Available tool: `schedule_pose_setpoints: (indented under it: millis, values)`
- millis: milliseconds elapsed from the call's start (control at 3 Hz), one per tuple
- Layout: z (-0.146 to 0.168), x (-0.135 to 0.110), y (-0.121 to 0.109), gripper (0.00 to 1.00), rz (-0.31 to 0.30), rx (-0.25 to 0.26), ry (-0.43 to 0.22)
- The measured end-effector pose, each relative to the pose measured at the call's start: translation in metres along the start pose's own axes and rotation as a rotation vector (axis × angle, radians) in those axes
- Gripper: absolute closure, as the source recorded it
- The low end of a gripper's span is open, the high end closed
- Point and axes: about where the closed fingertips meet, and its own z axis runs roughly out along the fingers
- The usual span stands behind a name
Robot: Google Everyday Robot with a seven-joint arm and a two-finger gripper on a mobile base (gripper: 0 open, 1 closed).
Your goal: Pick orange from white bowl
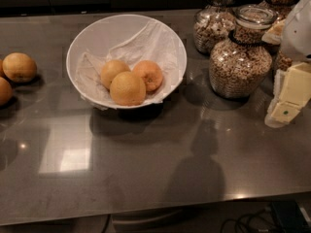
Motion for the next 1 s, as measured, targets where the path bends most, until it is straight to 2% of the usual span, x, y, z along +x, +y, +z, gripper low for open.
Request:
schedule_pose_setpoints:
  millis: [333, 667, 1000]
  values:
    - [0.0, -0.001, 0.0, 0.0, -0.002, 0.003, 0.0]
    - [0.017, -0.015, -0.013, 0.0, -0.02, -0.005, -0.015]
    - [0.037, -0.047, -0.033, 0.0, -0.069, 0.004, -0.07]
